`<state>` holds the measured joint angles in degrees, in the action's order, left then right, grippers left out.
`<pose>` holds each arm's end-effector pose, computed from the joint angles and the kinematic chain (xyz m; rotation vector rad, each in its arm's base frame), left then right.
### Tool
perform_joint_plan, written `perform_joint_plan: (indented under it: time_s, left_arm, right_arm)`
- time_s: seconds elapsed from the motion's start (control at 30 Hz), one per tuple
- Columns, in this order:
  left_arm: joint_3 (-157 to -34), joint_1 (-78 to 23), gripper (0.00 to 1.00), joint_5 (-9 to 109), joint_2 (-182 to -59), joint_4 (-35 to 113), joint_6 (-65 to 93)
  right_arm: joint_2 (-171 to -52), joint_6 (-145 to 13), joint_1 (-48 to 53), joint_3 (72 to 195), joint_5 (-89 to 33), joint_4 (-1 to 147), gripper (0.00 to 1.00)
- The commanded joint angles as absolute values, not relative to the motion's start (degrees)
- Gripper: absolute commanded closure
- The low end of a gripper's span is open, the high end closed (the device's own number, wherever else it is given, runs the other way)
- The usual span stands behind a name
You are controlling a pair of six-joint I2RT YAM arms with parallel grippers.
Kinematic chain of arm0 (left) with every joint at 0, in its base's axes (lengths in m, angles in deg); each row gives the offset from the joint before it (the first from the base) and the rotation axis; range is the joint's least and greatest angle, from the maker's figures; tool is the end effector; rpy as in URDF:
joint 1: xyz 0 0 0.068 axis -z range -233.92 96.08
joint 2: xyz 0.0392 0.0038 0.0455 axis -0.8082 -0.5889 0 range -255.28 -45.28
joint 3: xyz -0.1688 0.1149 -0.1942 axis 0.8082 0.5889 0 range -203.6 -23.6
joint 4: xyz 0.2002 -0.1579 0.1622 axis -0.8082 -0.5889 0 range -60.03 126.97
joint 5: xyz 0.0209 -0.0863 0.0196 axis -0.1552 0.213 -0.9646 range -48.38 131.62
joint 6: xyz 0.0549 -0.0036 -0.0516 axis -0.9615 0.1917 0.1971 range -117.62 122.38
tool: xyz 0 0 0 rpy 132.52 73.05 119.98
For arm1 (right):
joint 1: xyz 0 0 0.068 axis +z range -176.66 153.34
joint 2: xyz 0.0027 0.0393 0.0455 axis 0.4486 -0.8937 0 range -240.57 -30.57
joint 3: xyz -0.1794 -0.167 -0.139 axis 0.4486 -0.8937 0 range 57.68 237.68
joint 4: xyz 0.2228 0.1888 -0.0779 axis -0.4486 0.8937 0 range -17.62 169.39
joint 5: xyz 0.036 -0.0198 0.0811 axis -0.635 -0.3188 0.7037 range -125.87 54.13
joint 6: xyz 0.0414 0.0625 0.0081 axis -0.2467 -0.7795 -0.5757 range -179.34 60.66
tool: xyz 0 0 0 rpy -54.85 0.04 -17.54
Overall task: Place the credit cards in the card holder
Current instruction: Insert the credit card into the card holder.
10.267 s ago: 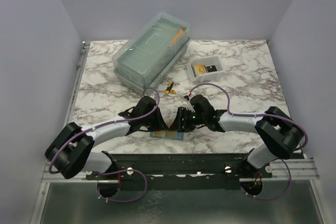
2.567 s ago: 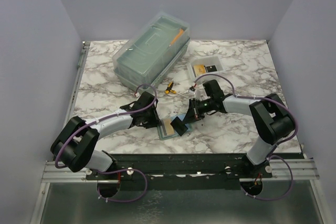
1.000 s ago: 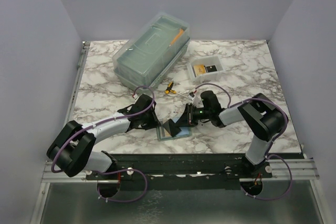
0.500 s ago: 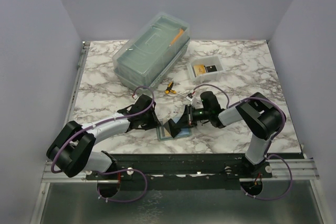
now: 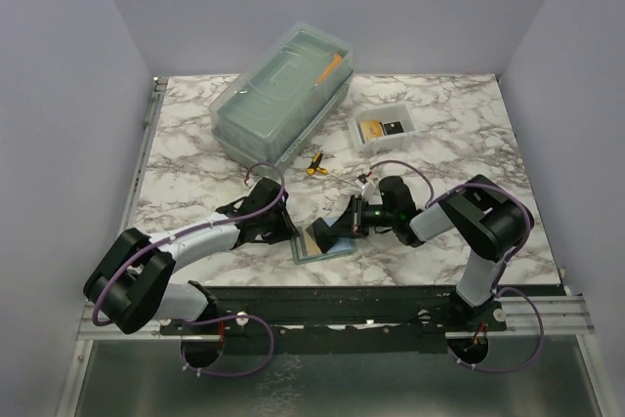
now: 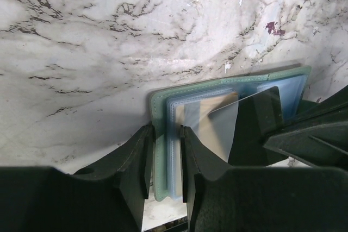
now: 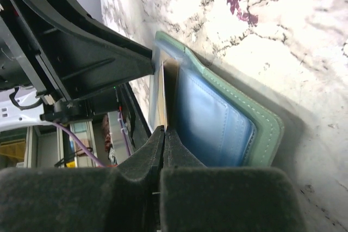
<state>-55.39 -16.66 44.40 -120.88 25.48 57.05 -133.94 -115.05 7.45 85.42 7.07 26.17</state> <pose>0.2208 -0.1719 0.1090 -0.3858 2.6530 -0.6475 0.2388 0.2142 0.0559 -0.0906 2.4224 1.6325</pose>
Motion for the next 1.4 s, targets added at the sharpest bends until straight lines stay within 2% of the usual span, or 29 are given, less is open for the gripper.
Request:
perform_joint_plan:
  time_s: [0.0,0.43,0.57,0.73,0.87,1.2,1.37]
  left_arm:
    - [-53.1,-16.2,0.70,45.6,-120.9,21.7,56.9]
    - [-52.2,-16.2,0.72,46.9,-119.7,23.5,59.3]
    - [-51.2,-16.2,0.66,46.6,-117.7,23.5,60.1]
    - [-49.4,-16.4,0.51,46.9,-114.1,23.4,62.8]
    - [-47.9,-16.4,0.50,47.1,-111.4,23.3,65.6]
    - [-45.8,-16.4,0.69,53.6,-115.7,28.8,68.0]
    - [-44.4,-16.4,0.72,55.2,-116.6,31.5,69.2]
  right_arm:
    - [-134.3,-115.8,7.9,85.2,2.3,22.7,1.00]
    - [-135.4,-117.6,12.6,83.4,-4.1,17.6,1.00]
    - [-131.9,-117.5,12.6,80.1,-7.5,16.2,1.00]
    - [-128.6,-116.8,12.6,77.9,-10.7,17.0,1.00]
    - [-129.9,-117.7,12.7,77.5,-11.4,14.6,1.00]
    - [-132.7,-118.6,14.0,77.2,-15.1,9.9,1.00]
    - [-134.2,-117.5,14.5,76.4,-17.1,6.4,1.00]
